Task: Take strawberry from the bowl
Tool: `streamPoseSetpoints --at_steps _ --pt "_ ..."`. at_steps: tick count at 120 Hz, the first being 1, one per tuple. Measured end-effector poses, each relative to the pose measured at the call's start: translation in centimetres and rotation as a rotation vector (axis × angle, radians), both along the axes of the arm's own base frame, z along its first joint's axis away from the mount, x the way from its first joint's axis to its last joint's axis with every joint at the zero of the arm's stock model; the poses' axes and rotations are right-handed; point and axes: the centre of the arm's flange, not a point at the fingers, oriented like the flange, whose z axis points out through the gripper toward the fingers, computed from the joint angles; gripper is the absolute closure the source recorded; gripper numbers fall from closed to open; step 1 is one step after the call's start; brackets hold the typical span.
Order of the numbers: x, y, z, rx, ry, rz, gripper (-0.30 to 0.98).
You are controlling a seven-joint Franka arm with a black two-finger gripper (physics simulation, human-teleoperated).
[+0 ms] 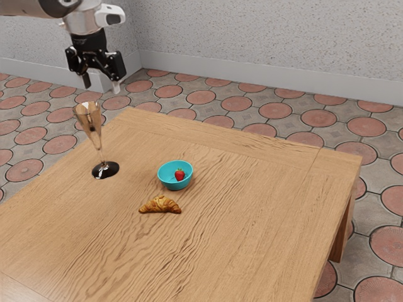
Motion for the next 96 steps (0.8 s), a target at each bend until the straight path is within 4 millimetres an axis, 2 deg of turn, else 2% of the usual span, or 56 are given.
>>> streamPoseSetpoints --at_steps 16,36,40,53,63,96 --pt "0.1 0.1 -0.1 0.001 0.001 0.002 0.02" --pt "0.6 -0.2 -1.2 0.002 0.008 -0.001 0.02" --pt "0.9 -0.4 -2.8 0.001 0.024 -0.006 0.02" --pt "2.4 -1.4 -10.3 0.006 0.094 -0.006 0.02" --pt "3.3 -2.2 -14.7 0.009 0.11 -0.003 0.02" --pt "6.0 -3.3 -24.8 0.002 0.063 0.042 0.02"
